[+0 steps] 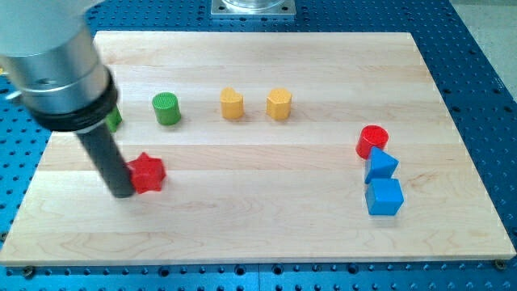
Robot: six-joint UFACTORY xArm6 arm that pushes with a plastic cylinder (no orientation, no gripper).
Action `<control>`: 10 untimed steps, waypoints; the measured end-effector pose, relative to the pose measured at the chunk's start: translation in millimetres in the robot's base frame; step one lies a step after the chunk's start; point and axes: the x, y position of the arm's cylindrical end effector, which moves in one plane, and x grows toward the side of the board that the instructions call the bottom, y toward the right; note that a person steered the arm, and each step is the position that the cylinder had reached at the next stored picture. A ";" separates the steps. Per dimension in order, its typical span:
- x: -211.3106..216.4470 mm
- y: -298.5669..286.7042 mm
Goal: Place the red star above the red circle
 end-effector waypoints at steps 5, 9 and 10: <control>-45.3 114.1; -48.5 210.3; -79.8 250.9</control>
